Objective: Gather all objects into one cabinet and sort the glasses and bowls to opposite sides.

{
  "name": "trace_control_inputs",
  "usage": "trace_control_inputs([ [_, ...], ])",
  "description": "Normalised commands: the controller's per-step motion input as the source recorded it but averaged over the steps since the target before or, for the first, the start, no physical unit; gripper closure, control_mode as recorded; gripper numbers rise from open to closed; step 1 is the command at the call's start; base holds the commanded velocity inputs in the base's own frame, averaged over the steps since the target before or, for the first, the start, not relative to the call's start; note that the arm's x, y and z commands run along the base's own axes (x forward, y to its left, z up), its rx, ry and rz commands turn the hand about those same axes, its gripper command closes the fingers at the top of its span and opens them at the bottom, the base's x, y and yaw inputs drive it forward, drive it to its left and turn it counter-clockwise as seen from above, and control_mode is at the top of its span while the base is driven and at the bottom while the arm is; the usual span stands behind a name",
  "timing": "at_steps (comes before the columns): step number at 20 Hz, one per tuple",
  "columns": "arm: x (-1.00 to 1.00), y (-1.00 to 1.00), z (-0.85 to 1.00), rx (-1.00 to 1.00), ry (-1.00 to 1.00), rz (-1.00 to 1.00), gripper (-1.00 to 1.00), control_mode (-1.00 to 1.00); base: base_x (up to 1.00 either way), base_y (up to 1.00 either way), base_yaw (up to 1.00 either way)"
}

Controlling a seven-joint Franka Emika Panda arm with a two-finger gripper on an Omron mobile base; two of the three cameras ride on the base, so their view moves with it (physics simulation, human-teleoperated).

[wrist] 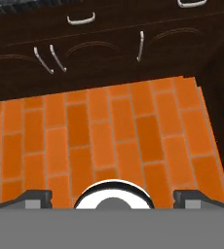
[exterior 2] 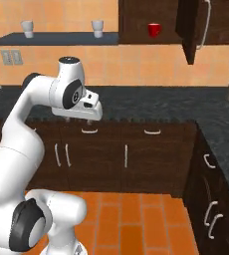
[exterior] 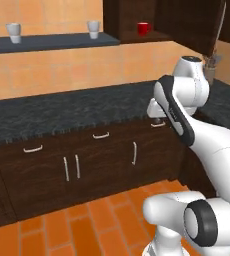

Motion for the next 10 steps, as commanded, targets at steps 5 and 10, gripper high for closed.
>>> trace_control_inputs([
  [5,0.0,0.0,0.0,0.0,0.0,0.0,-1.0,1.0,0.5,-0.89,0.53],
  [10,0.0,0.0,0.0,0.0,0.0,0.0,-1.0,1.0,0.16,-1.0,0.3],
])
